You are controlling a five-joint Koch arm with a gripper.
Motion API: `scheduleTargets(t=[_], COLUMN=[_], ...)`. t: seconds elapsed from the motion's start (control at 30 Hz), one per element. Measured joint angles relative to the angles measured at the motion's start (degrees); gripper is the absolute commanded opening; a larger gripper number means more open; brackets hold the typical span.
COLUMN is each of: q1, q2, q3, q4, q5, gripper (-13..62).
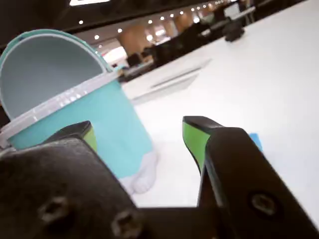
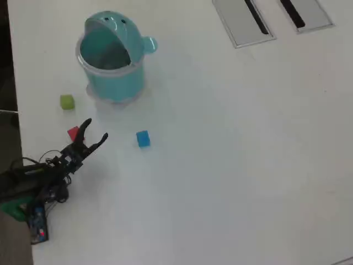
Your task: Grasp RGB lego blocks and put them in the bin one by one.
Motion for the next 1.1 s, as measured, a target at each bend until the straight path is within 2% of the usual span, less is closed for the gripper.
scheduleTargets(t=[0.23, 0.43, 0.6, 0.83, 1.0, 1.1], q1=[-3.43, -4.13, -4.31, -7.03, -17.49, -20.92], q2=[0.00, 0.09, 0.00, 0.00, 0.00, 0.00], q3=[-0.44, -9.14, -9.93, -19.60, -29.71, -29.71], q4=[1.41, 10.02, 12.83, 30.67, 52.21, 57.04], q5=[-2.64, -2.90, -3.08, -6.77, -17.14, -21.53], gripper=[31.2, 31.1, 31.2, 31.3, 31.4, 31.4])
